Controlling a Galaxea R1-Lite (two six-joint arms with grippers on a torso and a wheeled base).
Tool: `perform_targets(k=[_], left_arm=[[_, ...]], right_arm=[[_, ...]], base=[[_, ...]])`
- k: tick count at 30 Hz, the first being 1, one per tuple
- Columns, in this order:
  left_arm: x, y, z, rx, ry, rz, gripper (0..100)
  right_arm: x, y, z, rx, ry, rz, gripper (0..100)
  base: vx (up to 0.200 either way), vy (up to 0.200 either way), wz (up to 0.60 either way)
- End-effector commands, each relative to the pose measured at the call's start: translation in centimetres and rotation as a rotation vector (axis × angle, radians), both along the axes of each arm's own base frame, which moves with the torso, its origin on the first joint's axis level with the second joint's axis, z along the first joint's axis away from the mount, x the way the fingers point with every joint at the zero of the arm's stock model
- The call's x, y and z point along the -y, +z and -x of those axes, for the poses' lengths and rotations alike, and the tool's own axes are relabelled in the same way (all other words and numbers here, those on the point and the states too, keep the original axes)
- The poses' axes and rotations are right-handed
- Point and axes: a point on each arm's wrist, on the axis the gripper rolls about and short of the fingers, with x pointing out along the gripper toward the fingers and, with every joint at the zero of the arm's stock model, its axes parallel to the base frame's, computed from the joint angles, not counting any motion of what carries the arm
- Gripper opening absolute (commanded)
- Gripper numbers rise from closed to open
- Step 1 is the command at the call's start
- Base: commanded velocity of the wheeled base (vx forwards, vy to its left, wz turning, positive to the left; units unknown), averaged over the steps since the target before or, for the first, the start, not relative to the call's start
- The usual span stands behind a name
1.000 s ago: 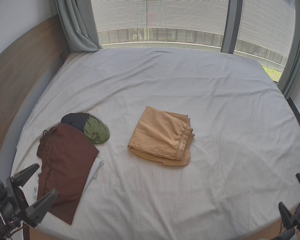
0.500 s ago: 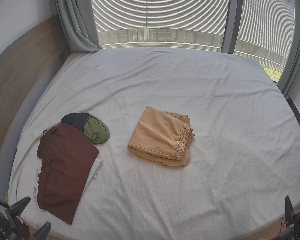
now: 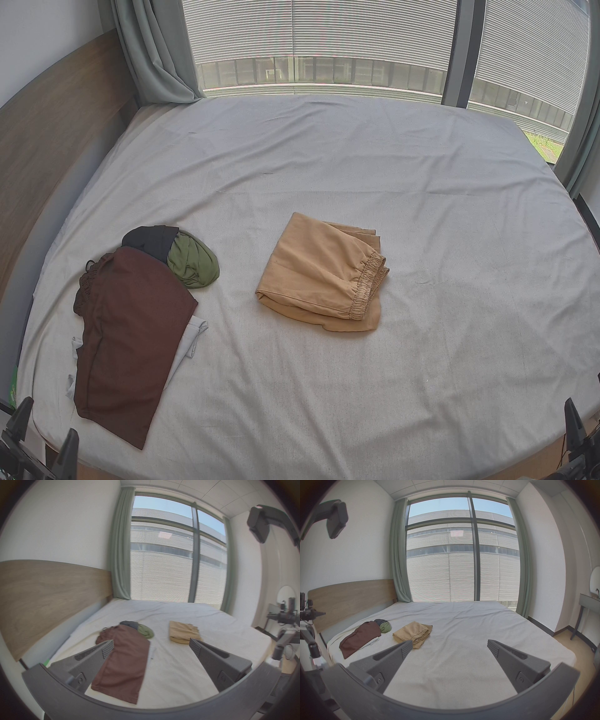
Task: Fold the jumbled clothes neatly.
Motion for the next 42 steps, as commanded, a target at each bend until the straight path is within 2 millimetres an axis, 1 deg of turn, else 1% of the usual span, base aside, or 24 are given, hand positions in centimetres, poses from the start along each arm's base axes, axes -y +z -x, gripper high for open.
perform_targets(k=[1,2,4,5,10,17,19,20,21,22,23,27,29,30,32,42], left_arm=[[-0.21,-0.72,0.12,0.004,0.111,-0.01,100],[-0.36,-1.02,0.1,-0.026,0.179,-0.032,100],[-0.43,-1.43,0.12,-0.072,0.206,-0.046,100],[-0.42,-1.37,0.11,-0.063,0.202,-0.047,100],[-0.39,-1.31,0.09,-0.055,0.184,-0.045,100],[-0.38,-1.31,0.09,-0.055,0.182,-0.045,100],[-0.38,-1.31,0.09,-0.055,0.182,-0.045,100],[-0.38,-1.31,0.09,-0.055,0.182,-0.045,100],[-0.38,-1.31,0.09,-0.055,0.182,-0.045,100],[-0.38,-1.31,0.09,-0.055,0.182,-0.045,100],[-0.38,-1.31,0.09,-0.055,0.182,-0.045,100],[-0.38,-1.32,0.11,-0.053,0.182,-0.045,100],[-0.38,-1.32,0.11,-0.053,0.182,-0.045,100],[-0.38,-1.32,0.11,-0.053,0.182,-0.045,100],[-0.38,-1.3,0.09,-0.053,0.182,-0.04,100],[-0.39,-1.32,0.11,-0.052,0.184,-0.059,100]], right_arm=[[-0.17,-0.45,-0.03,0.005,0.072,0.054,100],[-0.22,-0.45,-0.02,0.006,0.093,0.063,100],[-0.21,-0.46,-0.03,0.005,0.091,0.063,100],[-0.19,-0.46,-0.03,0.004,0.084,0.06,100],[0.26,-0.54,-0.06,-0.009,-0.114,0.017,100],[0.23,-0.54,-0.06,-0.009,-0.103,0.029,100],[0.07,-0.54,-0.06,-0.007,-0.033,0.038,100],[0.07,-0.54,-0.06,-0.007,-0.033,0.038,100],[-0.18,-0.54,-0.04,-0.005,0.076,0.046,100],[-0.18,-0.54,-0.04,-0.005,0.076,0.046,100],[-0.26,-0.7,-0.03,-0.026,0.118,-0.007,100],[-0.22,-0.74,-0.04,-0.032,0.102,-0.023,100],[0.1,-1.06,-0.08,-0.059,-0.05,0.007,100],[0.19,-1.34,-0.08,-0.087,-0.087,0.008,100],[0.15,-1.3,-0.07,-0.086,-0.065,-0.022,100],[0.08,-1.2,-0.07,-0.076,-0.038,0.0,100]], base=[[0.0,0.0,0.0],[0.0,0.0,0.0],[0.0,0.0,0.0],[0.0,0.0,0.0],[0.0,0.0,0.0],[0.0,0.0,0.0],[0.0,0.0,0.0],[0.0,0.0,0.0],[0.0,0.0,0.0],[0.0,0.0,0.0],[0.0,0.0,0.0],[0.0,0.0,0.0],[0.0,0.0,0.0],[0.0,0.0,0.0],[0.0,0.0,0.0],[0.0,0.0,0.0]])
